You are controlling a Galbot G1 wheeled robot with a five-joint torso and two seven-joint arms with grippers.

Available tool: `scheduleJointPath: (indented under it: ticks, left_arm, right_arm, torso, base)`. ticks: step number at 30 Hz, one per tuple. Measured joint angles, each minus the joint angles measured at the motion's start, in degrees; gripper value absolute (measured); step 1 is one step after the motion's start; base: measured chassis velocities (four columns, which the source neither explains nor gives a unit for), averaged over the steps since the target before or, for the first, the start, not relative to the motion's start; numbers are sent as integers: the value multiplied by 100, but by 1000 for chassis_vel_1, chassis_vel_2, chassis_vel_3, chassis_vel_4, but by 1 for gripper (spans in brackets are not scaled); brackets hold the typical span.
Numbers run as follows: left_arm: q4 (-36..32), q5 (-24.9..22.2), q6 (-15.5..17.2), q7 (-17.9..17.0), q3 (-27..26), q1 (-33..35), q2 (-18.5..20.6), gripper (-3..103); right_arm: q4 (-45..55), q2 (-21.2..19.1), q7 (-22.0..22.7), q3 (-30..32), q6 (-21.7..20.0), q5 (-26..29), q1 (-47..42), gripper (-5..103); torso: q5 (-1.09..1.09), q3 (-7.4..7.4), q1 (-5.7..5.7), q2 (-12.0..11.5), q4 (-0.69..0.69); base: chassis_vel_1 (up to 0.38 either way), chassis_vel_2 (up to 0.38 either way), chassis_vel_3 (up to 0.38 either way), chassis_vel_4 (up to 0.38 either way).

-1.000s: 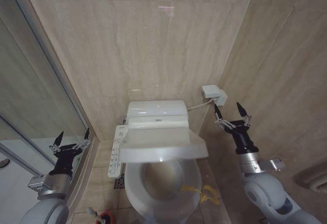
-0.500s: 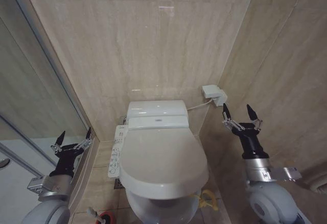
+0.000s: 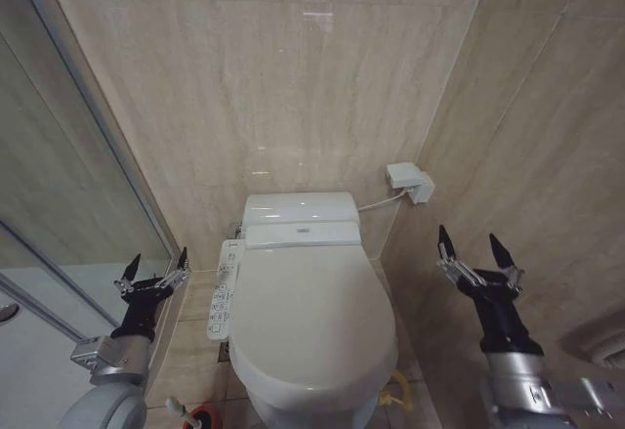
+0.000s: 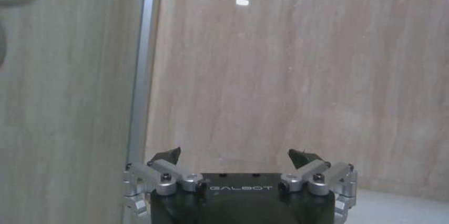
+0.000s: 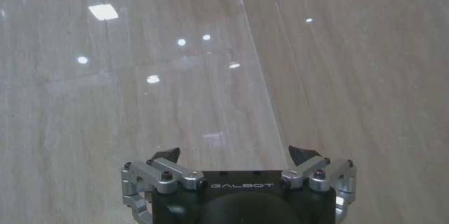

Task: Open the toilet lid, clean the toilet bowl with a toilet brush, close the toilet lid, and flush.

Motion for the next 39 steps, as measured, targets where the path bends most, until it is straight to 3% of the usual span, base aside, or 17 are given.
scheduleJointPath:
  ticks: [6, 19, 26, 39]
  left_arm:
    - [-68, -1, -46, 33, 193, -9, 8, 100]
    - [-652, 187, -153, 54, 403, 372, 204, 100]
    - [-967, 261, -148, -35, 637, 543, 325, 100]
    - [-1473, 337, -114, -59, 579, 826, 397, 100]
  right_arm:
    - [198, 314, 86, -95, -22, -293, -536, 100]
    - [178, 861, 215, -572, 28, -964, -724, 100]
    - [92, 889, 202, -568, 73, -1051, -725, 100]
    - [-64, 1018, 58, -489, 359, -1247, -708, 100]
  torso:
    - [0, 0, 0, 0, 0]
    - [1, 0, 0, 0, 0]
    - [1, 0, 0, 0, 0]
    - [1, 0, 0, 0, 0]
  base:
    - [0, 0, 0, 0]
    - [0, 0, 0, 0]
    - [0, 0, 0, 0]
    - [0, 0, 0, 0]
